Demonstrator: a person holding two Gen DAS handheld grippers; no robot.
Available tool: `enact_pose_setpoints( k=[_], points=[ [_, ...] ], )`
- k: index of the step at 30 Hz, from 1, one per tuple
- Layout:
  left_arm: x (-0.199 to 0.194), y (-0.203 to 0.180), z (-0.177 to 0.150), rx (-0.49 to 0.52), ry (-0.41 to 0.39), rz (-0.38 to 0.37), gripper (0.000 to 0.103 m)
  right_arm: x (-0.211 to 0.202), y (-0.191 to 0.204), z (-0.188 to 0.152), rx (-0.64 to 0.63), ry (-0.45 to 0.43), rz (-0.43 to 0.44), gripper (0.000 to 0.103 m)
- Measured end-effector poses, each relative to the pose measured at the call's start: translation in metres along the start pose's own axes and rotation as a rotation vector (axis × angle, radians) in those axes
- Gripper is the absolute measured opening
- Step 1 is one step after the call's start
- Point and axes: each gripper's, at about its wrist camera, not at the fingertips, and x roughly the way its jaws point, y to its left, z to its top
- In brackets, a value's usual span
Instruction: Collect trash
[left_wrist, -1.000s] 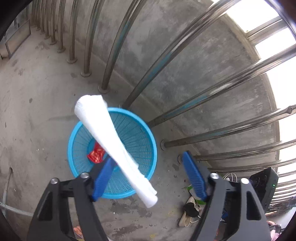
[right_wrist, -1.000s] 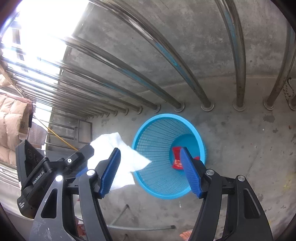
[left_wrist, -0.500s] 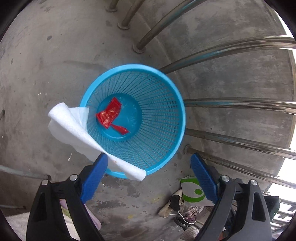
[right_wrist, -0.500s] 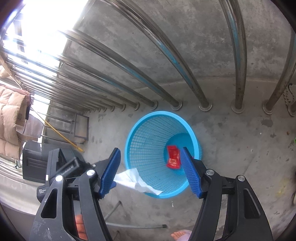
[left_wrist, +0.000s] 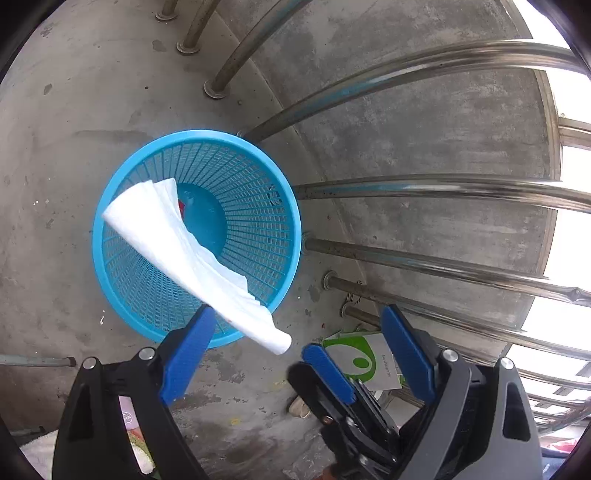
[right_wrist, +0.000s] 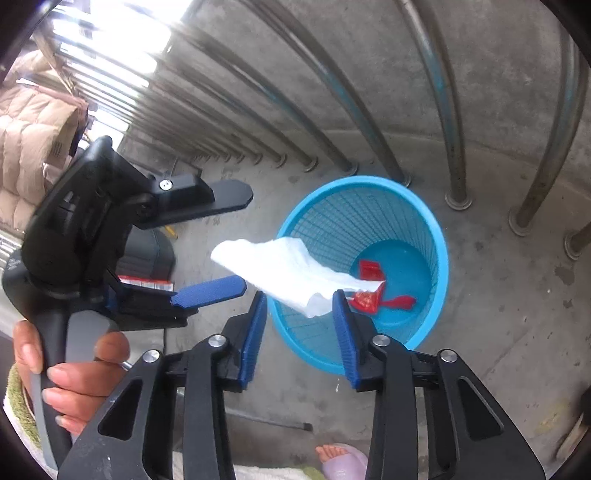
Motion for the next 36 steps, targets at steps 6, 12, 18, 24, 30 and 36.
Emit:
enact_pose_setpoints(
  k=[6, 12, 18, 24, 30, 36],
  points=[
    [0.000, 0.004, -0.004, 0.027, 0.042, -0.001, 0.089, 0.037, -0.009, 0.016, 0.004, 0.041, -0.079, 0.008],
    [-0.001, 0.012, -0.003, 0.006, 0.057, -0.032, 0.089, 0.039, -0.029, 0.027, 0.119, -0.002, -0.095, 0.007],
    [-0.005, 0.013, 0.000, -0.002, 0.058, -0.064, 0.089, 0.013, -0.052, 0.006, 0.359, -0.030, 0.203, 0.040],
    [-0.010, 0.010, -0.001, 0.028, 0.065, -0.077, 0.089, 0.016, -0.049, -0.005, 0.552, 0.036, 0.398, 0.058],
    [-0.016, 0.009, -0.006, 0.022, 0.064, -0.110, 0.089, 0.051, -0.045, 0.003, 0.634, 0.157, 0.375, 0.057],
    [-0.029, 0.010, -0.006, 0.021, 0.036, -0.142, 0.089, 0.042, -0.049, -0.016, 0.693, 0.155, 0.461, 0.053]
  ],
)
